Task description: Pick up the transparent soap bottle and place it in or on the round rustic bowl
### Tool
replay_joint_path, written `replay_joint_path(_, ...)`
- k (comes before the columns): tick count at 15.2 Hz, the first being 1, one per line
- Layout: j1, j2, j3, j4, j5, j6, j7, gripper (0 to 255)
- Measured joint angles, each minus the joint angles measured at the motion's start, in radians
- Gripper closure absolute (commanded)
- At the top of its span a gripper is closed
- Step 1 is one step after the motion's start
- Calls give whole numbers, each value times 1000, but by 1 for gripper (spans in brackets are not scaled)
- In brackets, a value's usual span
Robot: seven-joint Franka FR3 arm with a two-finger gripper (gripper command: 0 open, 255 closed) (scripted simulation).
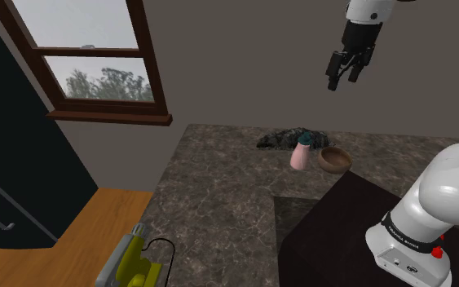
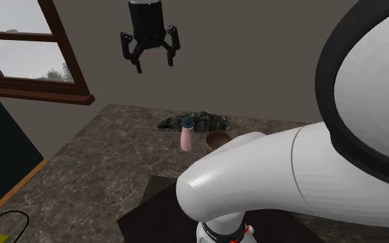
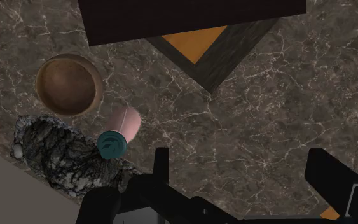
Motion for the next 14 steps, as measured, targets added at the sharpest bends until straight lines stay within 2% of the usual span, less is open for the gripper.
replay_joint_path(4, -9, 25, -22, -31, -13, 50, -19, 0)
replay_joint_path(14, -50, 231, -128, -134, -61, 335, -110, 0)
